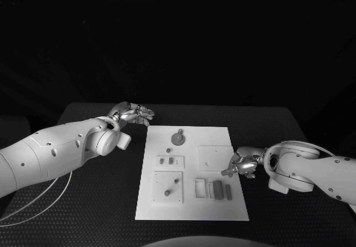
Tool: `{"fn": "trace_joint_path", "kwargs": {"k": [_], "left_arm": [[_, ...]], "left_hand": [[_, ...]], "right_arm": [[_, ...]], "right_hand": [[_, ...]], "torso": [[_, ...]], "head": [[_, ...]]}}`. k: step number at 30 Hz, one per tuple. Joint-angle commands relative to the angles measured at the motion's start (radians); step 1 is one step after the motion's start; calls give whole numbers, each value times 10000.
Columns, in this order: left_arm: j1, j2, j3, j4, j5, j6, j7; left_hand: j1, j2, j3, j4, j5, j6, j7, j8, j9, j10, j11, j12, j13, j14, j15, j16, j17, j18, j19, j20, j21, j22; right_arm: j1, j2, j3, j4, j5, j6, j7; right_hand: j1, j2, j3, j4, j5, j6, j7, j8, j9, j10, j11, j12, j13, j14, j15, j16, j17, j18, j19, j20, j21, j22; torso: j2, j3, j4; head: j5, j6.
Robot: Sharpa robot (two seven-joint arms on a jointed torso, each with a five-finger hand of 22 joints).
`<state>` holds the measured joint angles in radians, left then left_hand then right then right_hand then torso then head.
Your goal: Assemble the parts on the task board
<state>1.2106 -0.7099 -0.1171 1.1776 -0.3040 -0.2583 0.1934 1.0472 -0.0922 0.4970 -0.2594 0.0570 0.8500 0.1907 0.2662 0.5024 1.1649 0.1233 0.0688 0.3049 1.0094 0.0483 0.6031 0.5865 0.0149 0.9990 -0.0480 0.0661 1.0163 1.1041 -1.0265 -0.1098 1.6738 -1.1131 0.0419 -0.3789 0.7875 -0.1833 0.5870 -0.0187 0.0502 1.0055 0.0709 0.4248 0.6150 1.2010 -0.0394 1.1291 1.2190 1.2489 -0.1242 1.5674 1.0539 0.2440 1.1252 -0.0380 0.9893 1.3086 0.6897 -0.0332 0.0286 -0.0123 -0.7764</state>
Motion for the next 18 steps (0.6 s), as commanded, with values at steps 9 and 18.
{"fn": "trace_joint_path", "kwargs": {"k": [9, 18], "left_arm": [[12, 20, 0, 11, 55, 200, 15], [11, 35, -5, 24, 55, 237, 1]], "left_hand": [[-92, -16, -52, -2, -41, -73, -15, 36, -18, -43, -6, 12, -13, 37, 58, -48, 24, -60, -63, 34, 31, -21], [-105, -14, -56, 10, -41, -78, -14, 37, -21, -47, -5, 9, -14, 33, 61, -63, 37, -61, -69, 36, 29, -26]], "right_arm": [[-108, -73, -180, 412, 328, 1039, -702], [-285, 299, -207, 318, 29, 480, -687]], "right_hand": [[-417, -121, 117, 270, 6, 104, -35, -22, 119, 75, -32, 87, 85, 272, -190, 41, 134, 178, -43, -178, 77, 179], [-454, -182, 202, 270, 6, 3, -7, -137, 123, -81, -9, -97, -41, 170, -177, 19, 7, 178, -92, -196, 78, 179]], "torso": [[5, -23, 13], [2, -22, 56]], "head": [[-115, -128], [-161, -178]]}}
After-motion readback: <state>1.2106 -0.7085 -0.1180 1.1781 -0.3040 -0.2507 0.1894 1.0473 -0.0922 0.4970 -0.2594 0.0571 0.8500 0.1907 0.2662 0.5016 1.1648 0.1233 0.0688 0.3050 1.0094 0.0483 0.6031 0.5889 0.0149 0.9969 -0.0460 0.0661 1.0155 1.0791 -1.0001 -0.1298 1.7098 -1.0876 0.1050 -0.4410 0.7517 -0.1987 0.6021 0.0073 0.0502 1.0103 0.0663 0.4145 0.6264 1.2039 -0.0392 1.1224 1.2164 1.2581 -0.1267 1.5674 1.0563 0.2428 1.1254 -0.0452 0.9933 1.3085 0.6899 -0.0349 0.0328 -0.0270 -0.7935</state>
